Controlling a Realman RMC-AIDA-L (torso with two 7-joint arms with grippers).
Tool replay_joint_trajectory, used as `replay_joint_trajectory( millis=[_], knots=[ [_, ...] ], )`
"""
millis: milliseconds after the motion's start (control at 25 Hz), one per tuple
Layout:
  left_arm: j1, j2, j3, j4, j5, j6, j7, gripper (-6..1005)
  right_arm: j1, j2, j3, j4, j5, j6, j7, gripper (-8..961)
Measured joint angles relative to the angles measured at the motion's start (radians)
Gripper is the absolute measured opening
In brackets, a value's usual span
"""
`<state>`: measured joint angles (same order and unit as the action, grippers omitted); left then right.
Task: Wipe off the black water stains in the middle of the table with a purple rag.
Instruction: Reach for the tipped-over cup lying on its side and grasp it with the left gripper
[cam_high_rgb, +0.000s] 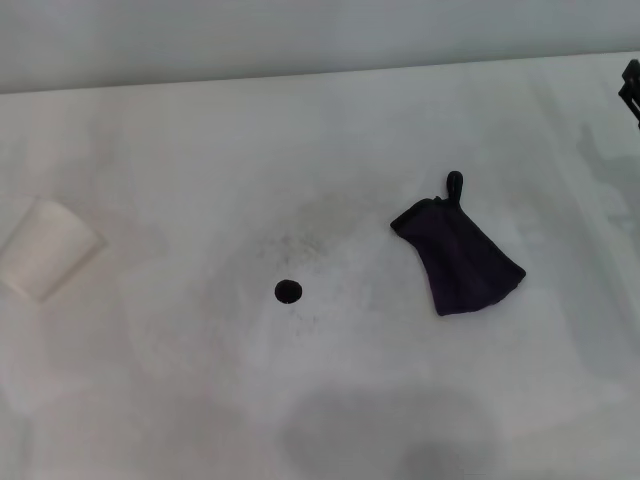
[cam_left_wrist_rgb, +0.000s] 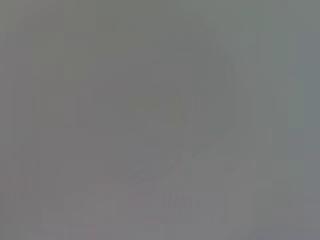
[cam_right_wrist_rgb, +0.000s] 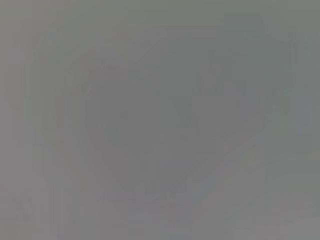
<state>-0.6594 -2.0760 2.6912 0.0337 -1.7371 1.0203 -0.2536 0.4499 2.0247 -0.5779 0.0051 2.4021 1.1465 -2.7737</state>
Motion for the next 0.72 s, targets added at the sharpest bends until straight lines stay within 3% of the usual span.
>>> replay_joint_trajectory(
  millis=[720],
  knots=[
    [0.093, -0.001, 0.005, 0.026, 0.163, 0.108, -0.025, 887, -0.012, 0.002, -0.020, 0.045, 0.000, 0.049, 0.001, 873]
  ],
)
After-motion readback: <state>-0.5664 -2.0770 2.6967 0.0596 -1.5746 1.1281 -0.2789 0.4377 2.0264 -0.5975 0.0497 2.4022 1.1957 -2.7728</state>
